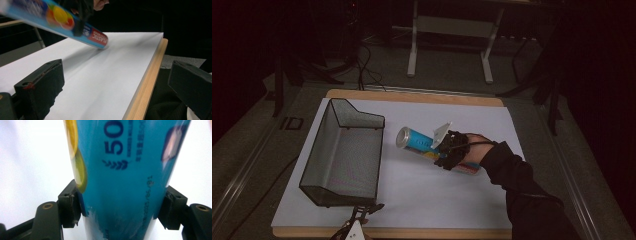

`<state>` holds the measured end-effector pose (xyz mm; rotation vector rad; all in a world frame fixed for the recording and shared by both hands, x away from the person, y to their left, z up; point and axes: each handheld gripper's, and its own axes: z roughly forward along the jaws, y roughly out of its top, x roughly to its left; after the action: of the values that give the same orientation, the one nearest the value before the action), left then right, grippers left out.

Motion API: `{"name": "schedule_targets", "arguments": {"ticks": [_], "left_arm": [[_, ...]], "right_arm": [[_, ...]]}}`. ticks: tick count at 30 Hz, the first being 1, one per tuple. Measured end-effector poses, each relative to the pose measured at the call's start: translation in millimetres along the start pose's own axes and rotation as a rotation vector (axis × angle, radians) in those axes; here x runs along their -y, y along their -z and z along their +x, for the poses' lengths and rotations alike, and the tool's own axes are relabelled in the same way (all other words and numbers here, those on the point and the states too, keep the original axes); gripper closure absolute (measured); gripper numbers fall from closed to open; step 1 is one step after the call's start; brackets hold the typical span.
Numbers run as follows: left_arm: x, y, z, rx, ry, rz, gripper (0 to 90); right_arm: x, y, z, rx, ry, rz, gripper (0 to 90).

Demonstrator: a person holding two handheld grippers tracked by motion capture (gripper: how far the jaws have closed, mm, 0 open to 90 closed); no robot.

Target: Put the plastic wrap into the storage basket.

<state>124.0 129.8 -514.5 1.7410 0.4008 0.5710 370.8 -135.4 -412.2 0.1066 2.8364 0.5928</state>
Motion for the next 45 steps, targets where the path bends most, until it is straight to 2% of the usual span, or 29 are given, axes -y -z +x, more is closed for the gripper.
{"name": "schedule_targets", "arguments": {"ticks": [3,6,8,9,11,13,14,15,16,20,24,29,31,33,38,45], "left_arm": [[-0.1,-0.1,-0.4,0.001,0.002,-0.004,0.7],[-0.1,0.0,-0.1,0.003,-0.002,-0.001,0.7],[-0.2,0.0,-0.1,0.003,0.001,-0.004,0.7],[-0.2,-0.1,-0.2,0.004,0.003,-0.007,0.7],[-0.3,0.2,-0.2,0.004,-0.001,-0.003,0.7],[-0.2,0.2,-0.5,0.008,-0.003,-0.004,0.7],[-0.2,0.2,-0.5,0.008,-0.003,-0.004,0.7],[-0.3,0.0,-1.1,0.010,-0.002,-0.006,0.7],[-0.3,-0.2,-1.2,0.011,-0.001,-0.007,0.7],[-0.6,0.1,-1.4,0.009,-0.003,-0.009,0.7],[-0.8,0.6,-1.1,0.006,-0.002,-0.010,0.7],[-1.0,0.7,-1.2,0.007,-0.004,-0.014,0.7],[-0.9,1.2,-0.8,0.004,-0.004,-0.013,0.7],[-0.8,1.0,-0.4,0.003,-0.003,-0.012,0.7],[-1.4,1.7,-0.9,0.002,-0.010,-0.015,0.7],[-1.3,3.2,0.2,-0.002,-0.007,-0.020,0.7]], "right_arm": [[-1.7,12.7,-7.1,0.023,-0.074,-0.137,31.5],[-3.4,23.6,-10.5,0.040,-0.110,-0.236,31.6],[-4.9,31.5,-13.0,0.026,-0.135,-0.301,31.5],[-6.3,36.4,-14.1,0.026,-0.156,-0.354,31.6],[-8.4,41.1,-14.2,0.025,-0.164,-0.388,31.6],[-11.3,47.3,-12.3,0.049,-0.165,-0.446,31.6],[-11.3,47.3,-12.3,0.049,-0.165,-0.446,31.6],[-12.7,50.5,-11.1,0.061,-0.173,-0.477,31.6],[-16.0,59.0,-9.1,0.061,-0.201,-0.580,31.6],[-23.0,66.7,-7.2,0.049,-0.223,-0.689,31.7],[-32.9,66.0,-6.6,0.042,-0.250,-0.732,31.6],[-46.1,55.4,-7.5,0.025,-0.347,-0.790,31.7],[-50.0,52.6,-7.3,0.003,-0.363,-0.811,31.6],[-55.8,48.3,-7.0,-0.026,-0.410,-0.840,31.6],[-76.1,37.7,-3.9,-0.035,-0.500,-0.863,31.7],[-105.1,29.9,0.6,-0.016,-0.561,-0.869,31.7]]}}
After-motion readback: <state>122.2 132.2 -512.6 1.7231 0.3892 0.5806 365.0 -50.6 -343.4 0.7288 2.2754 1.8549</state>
